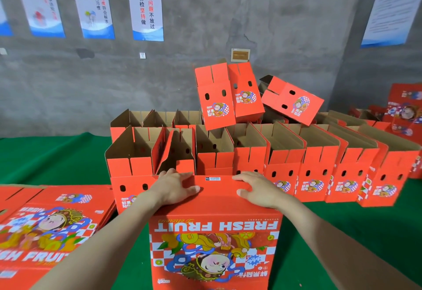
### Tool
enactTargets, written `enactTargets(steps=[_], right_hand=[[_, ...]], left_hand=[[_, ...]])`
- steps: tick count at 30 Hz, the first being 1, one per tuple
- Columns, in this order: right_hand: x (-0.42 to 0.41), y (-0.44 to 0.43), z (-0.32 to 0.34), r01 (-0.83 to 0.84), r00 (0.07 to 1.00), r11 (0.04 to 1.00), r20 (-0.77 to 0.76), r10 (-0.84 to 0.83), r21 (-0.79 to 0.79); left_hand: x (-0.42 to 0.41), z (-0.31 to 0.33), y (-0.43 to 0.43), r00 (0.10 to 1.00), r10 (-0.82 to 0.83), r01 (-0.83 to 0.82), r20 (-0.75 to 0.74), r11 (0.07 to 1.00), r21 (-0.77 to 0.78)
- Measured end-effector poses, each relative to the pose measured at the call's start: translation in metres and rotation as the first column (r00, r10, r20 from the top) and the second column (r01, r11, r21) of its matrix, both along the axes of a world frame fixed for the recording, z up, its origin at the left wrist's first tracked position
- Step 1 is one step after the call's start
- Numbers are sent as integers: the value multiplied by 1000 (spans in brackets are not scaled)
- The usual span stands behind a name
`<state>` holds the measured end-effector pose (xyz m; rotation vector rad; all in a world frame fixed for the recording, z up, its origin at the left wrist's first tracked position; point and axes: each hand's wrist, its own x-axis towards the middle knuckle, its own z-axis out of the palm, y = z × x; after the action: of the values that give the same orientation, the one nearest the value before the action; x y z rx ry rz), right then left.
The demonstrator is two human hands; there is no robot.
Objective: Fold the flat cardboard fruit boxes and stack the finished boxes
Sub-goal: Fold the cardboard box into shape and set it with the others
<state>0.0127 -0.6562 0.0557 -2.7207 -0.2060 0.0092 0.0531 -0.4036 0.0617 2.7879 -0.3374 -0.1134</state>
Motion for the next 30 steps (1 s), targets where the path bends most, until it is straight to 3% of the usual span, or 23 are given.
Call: enactTargets(steps=[3,5,6,8,10,14,17,21,22,26,30], right_hand=[[2,-1,-3,71,997,994,23,-73,80],[4,-3,-4,125,986,976,88,-142,180],[5,-5,-5,157,976,957,111,-188,243],[3,-12,-5,243,951,891,84,-296,384],[3,-19,-7,299,935,820,21,-354,488],[3,-20,-11,325,931,720,-75,-357,613],[-4,-21,-11,355,914,583,-140,-380,731],[-31,-31,-28,532,838,371,-411,-358,761],[-40,-35,-36,584,809,378,-477,-344,719],[-73,-39,-61,563,768,640,-618,-170,524],[-86,-51,-57,478,776,667,-630,-18,571]], left_hand=[[1,0,6,1000,-12,14,25,997,-73],[3,0,16,999,20,-12,26,960,-281],[3,0,22,999,44,-45,-13,895,-443],[1,-4,34,986,77,-160,-146,669,-726],[-3,-13,44,953,119,-300,-279,518,-801],[-17,-35,60,874,197,-464,-444,611,-641],[-25,-39,62,855,224,-499,-468,604,-622],[-35,-36,64,862,201,-484,-465,600,-637],[-38,-37,66,854,178,-487,-489,606,-629],[-56,-54,66,789,147,-487,-597,742,-461],[-66,-49,65,818,10,-396,-575,736,-550]])
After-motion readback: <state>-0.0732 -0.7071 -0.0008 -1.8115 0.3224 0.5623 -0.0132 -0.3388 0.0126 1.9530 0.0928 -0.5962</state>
